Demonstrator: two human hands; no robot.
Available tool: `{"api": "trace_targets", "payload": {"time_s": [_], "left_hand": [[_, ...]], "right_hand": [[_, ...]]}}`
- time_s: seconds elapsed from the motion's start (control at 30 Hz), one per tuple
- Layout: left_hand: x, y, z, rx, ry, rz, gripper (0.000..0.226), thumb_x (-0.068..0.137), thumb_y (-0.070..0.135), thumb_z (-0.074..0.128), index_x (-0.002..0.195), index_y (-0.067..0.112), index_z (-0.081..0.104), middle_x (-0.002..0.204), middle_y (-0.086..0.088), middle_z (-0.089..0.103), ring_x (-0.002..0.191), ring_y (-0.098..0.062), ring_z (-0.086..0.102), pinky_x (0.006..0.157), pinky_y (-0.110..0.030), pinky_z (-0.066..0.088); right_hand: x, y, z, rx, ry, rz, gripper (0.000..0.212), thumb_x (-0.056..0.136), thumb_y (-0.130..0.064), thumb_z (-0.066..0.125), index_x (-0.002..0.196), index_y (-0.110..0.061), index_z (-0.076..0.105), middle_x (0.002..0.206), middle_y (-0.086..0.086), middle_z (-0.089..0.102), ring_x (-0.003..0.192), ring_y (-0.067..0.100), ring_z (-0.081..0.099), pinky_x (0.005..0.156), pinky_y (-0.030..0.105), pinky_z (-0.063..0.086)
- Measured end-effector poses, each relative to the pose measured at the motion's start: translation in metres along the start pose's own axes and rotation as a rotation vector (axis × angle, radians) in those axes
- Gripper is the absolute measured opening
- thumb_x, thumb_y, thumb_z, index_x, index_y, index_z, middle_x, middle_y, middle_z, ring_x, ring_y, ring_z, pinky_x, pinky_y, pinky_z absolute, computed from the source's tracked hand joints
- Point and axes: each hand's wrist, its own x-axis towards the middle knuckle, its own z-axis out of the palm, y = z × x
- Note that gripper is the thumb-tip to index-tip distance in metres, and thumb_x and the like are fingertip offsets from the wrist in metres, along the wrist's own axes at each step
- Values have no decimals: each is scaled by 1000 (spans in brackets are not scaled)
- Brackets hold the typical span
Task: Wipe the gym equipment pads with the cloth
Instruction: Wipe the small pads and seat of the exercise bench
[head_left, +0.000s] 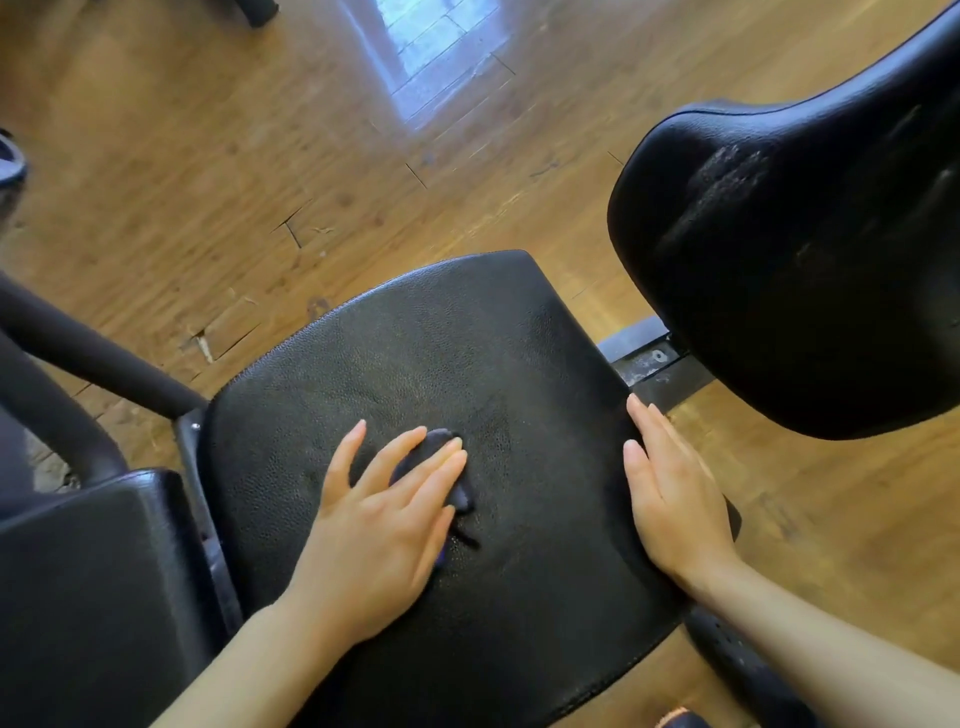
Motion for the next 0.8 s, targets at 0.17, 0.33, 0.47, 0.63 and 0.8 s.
{"api": "trace_targets", "payload": {"time_s": [0.17, 0.33, 0.47, 0.63, 0.8], "left_hand": [[73, 26, 27, -18, -56, 24, 50, 97, 35, 35, 133, 8, 57, 139, -5, 56, 137, -25, 42, 114, -42, 29], [71, 62, 32, -104, -59, 76, 47, 97, 34, 40, 131, 8, 59, 139, -9, 55, 135, -24, 44, 113, -38, 31], [9, 42, 9, -133, -133, 321, 49, 96, 39, 42, 135, 14, 56, 146, -2, 49, 139, -21, 39, 114, -37, 29], [68, -51, 24, 61, 21, -116, 56, 96, 40, 32, 132, 7, 58, 141, -10, 53, 133, -30, 46, 112, -43, 30], [96, 22, 45, -100, 90, -146, 52, 94, 33, 32, 121, 5, 66, 130, -11, 62, 125, -29, 54, 106, -39, 41]], "right_hand": [[1, -2, 2, -42, 2, 2, 60, 93, -43, 21, 150, -26, 27, 154, -11, 30, 139, -2, 18, 112, 24, 17], [1, -1, -1, -27, -7, -3, 60, 93, -42, 21, 150, -23, 28, 154, -9, 30, 139, -2, 17, 114, 26, 18], [-1, -5, -4, -65, -41, 9, 54, 100, -35, 27, 151, -21, 22, 156, -4, 26, 144, 7, 17, 116, 30, 15], [1, -9, -12, -132, -159, -12, 53, 103, -29, 29, 153, -23, 12, 158, -8, 17, 146, 6, 8, 119, 30, 5], [6, -10, -18, -66, -39, -15, 63, 93, -42, 19, 152, -22, 17, 157, -5, 22, 146, 10, 12, 119, 35, 10]]}}
